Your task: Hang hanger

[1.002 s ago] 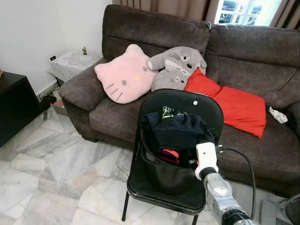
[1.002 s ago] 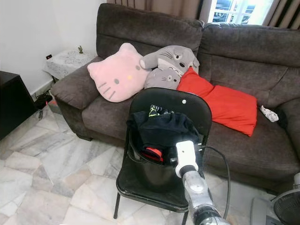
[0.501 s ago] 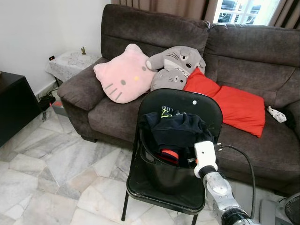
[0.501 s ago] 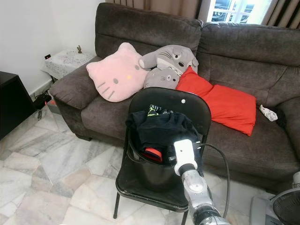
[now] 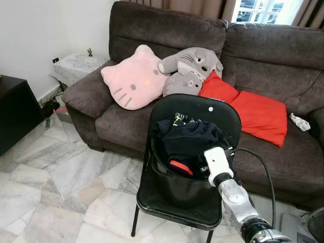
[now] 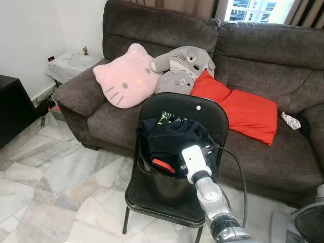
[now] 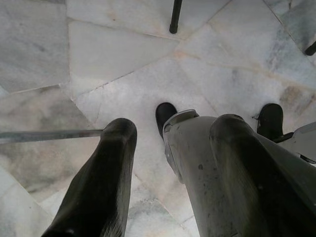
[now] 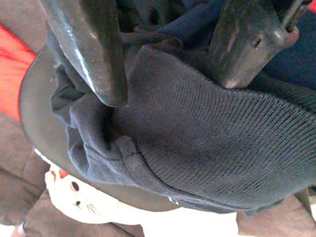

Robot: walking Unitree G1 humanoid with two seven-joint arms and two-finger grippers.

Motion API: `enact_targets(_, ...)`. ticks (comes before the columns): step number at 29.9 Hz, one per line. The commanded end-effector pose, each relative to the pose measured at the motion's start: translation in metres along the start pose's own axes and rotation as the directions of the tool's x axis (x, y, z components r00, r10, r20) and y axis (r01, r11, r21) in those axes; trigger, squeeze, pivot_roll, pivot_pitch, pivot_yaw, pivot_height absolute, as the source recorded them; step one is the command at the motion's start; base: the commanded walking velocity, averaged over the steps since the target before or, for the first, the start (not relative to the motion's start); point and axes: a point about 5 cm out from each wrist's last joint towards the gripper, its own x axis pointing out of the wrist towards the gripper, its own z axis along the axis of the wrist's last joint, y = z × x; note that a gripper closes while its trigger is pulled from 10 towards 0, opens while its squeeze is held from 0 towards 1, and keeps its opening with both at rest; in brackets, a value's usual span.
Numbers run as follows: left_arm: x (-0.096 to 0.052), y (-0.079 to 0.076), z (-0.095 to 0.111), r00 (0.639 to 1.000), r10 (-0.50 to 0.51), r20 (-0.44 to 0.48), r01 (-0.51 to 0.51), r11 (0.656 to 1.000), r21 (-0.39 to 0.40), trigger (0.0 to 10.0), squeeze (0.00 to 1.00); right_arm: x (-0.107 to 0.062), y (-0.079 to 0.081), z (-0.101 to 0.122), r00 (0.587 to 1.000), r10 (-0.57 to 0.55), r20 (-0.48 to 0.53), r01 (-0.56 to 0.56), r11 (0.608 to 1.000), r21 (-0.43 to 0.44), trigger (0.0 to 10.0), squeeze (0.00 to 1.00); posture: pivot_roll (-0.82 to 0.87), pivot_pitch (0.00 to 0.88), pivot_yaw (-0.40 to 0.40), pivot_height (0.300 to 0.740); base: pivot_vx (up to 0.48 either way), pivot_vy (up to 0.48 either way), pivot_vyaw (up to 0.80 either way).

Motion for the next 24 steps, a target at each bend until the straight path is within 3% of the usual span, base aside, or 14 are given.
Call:
enact_targets(1, -0.001, 0.0, -0.006, 1.0, 0.003, -0.027, -0.003, 1.0, 0.008, 10.0, 0.0, 0.003, -0.005, 0.008, 0.999, -0.029, 0.039, 0.031, 0.998, -0.053, 10.0, 0.0, 0.03, 0.046, -0.03, 0.74, 0.0, 0.0, 0.0)
enact_targets(7, -0.001, -0.001, -0.006, 1.0, 0.001, -0.026, -0.001, 1.0, 0.007, 10.0, 0.0, 0.002, -0.012, 0.009, 0.993, -0.101, 0.058, 0.106, 0.991, -0.076, 10.0, 0.0, 0.03, 0.046, -0.031, 0.74, 0.0, 0.0, 0.0)
enact_targets(9, -0.001, -0.001, -0.006, 1.0, 0.001, -0.025, 0.0, 1.0, 0.005, 10.0, 0.0, 0.002, -0.02, 0.015, 0.979, -0.17, 0.114, 0.179, 0.981, -0.078, 10.0, 0.0, 0.03, 0.046, -0.033, 0.74, 0.0, 0.0, 0.0)
enact_targets(14, -0.001, -0.001, -0.006, 1.0, -0.001, -0.025, 0.001, 1.0, 0.002, 10.0, 0.0, 0.002, -0.021, 0.019, 0.97, -0.194, 0.147, 0.207, 0.975, -0.08, 10.0, 0.0, 0.02, 0.046, -0.032, 0.74, 0.0, 0.0, 0.0)
enact_targets(19, -0.001, -0.001, -0.006, 1.0, -0.002, -0.025, 0.002, 1.0, 0.006, 10.0, 0.0, 0.004, -0.013, 0.019, 0.981, -0.137, 0.136, 0.152, 0.982, -0.109, 10.0, 0.0, 0.02, 0.046, -0.031, 0.74, 0.0, 0.0, 0.0)
enact_targets(24, -0.001, -0.001, -0.006, 1.0, 0.0, -0.022, 0.0, 1.0, 0.008, 10.0, 0.0, 0.005, 0.008, 0.013, 0.997, 0.042, 0.064, -0.035, 0.995, -0.095, 10.0, 0.0, 0.03, 0.051, -0.03, 0.74, 0.0, 0.0, 0.0)
